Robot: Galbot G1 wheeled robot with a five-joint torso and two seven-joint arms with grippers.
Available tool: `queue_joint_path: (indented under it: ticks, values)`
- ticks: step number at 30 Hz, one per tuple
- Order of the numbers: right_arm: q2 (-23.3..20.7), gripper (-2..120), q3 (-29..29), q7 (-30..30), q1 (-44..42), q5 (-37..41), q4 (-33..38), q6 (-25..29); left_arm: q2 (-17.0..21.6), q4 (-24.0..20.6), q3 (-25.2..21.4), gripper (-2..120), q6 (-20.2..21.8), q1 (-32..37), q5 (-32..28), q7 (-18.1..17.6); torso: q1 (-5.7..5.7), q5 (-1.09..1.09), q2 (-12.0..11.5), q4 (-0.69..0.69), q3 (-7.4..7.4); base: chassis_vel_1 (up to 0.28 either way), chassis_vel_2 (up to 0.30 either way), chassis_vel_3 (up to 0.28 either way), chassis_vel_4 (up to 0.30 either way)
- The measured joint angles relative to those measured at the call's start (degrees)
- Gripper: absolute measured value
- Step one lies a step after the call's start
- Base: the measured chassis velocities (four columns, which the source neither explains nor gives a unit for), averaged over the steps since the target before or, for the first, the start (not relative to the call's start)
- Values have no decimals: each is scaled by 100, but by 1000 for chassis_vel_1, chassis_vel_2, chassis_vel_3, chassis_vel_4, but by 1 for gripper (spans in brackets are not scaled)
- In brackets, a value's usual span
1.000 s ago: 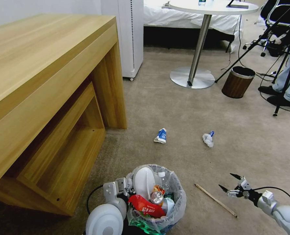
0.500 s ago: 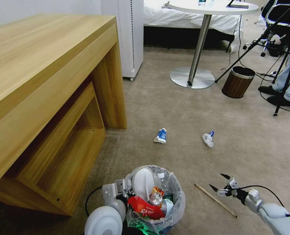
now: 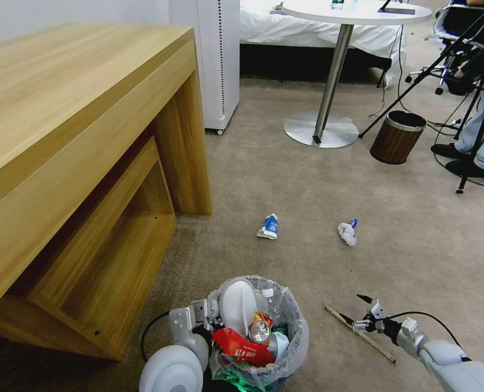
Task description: Pick up the trash bin and place the garbage on the floor into it.
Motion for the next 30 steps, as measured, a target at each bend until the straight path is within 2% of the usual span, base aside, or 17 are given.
queue_joint_path:
  ticks: [9, 30]
  values:
    - [217, 100, -41, 36, -13, -291, -201, 106, -49, -9, -20, 0, 27, 166, 198, 52, 0, 0, 0, 0, 0, 0, 0, 0, 0]
    - [258, 100, 43, 65, -168, -417, -296, 193, -62, -41, -38, 0, 48, 268, 303, 99, 0, -1, 0, 0, -1, 0, 0, 0, 0]
